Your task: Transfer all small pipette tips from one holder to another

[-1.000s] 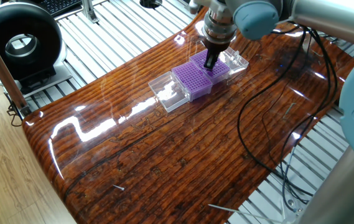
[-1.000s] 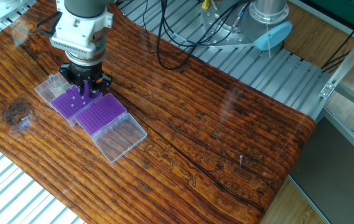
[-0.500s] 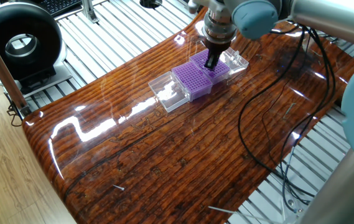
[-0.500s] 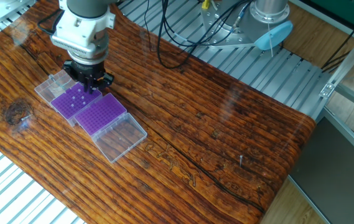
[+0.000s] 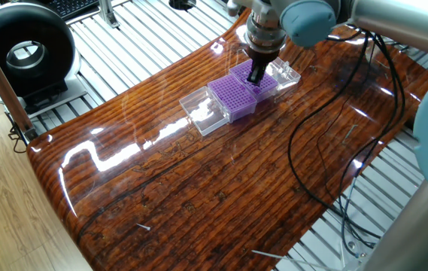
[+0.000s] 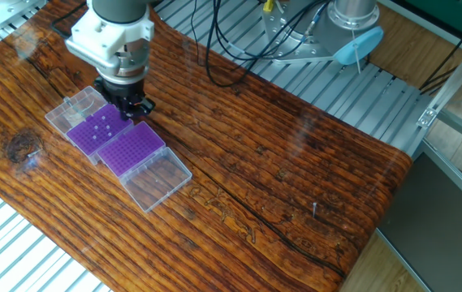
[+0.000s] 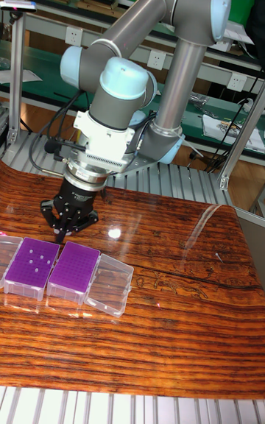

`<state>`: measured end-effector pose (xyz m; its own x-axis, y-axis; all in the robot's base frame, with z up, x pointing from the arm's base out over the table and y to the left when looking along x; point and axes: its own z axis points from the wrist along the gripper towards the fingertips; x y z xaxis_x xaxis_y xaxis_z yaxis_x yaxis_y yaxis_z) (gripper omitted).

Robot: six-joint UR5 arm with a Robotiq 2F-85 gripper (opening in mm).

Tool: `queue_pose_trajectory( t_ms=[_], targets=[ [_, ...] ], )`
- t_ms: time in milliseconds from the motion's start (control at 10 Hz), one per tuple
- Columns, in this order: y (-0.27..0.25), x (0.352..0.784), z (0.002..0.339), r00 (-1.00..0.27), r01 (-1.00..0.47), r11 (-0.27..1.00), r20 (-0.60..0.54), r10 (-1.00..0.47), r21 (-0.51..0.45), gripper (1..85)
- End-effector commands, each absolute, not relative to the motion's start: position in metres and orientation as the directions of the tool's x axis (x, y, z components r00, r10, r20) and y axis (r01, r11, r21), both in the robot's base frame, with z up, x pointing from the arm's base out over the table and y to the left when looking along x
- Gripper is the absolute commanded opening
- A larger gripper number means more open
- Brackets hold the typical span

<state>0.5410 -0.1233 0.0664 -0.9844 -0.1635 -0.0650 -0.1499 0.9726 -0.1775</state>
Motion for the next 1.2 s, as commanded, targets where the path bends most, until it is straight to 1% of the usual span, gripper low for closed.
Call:
queue_pose_trajectory(
  t_ms=[0, 100, 400, 700, 900, 1100],
  targets=[
    [-0.108, 0.536, 0.07, -0.996, -0.052, 0.99, -0.068, -0.061, -0.133, 1.3],
    [-0.09, 0.537, 0.069, -0.997, 0.0, 0.998, -0.078, -0.005, -0.07, 1.3],
    [-0.057, 0.546, 0.07, -0.993, 0.079, 0.996, -0.087, 0.076, -0.032, 1.3],
    [-0.048, 0.561, 0.066, -0.99, 0.09, 0.996, -0.11, 0.088, -0.007, 1.3],
    [-0.046, 0.563, 0.065, -0.991, 0.076, 0.997, -0.111, 0.075, -0.003, 1.3],
    [-0.037, 0.563, 0.063, -0.991, 0.079, 0.997, -0.104, 0.081, 0.026, 1.3]
  ],
)
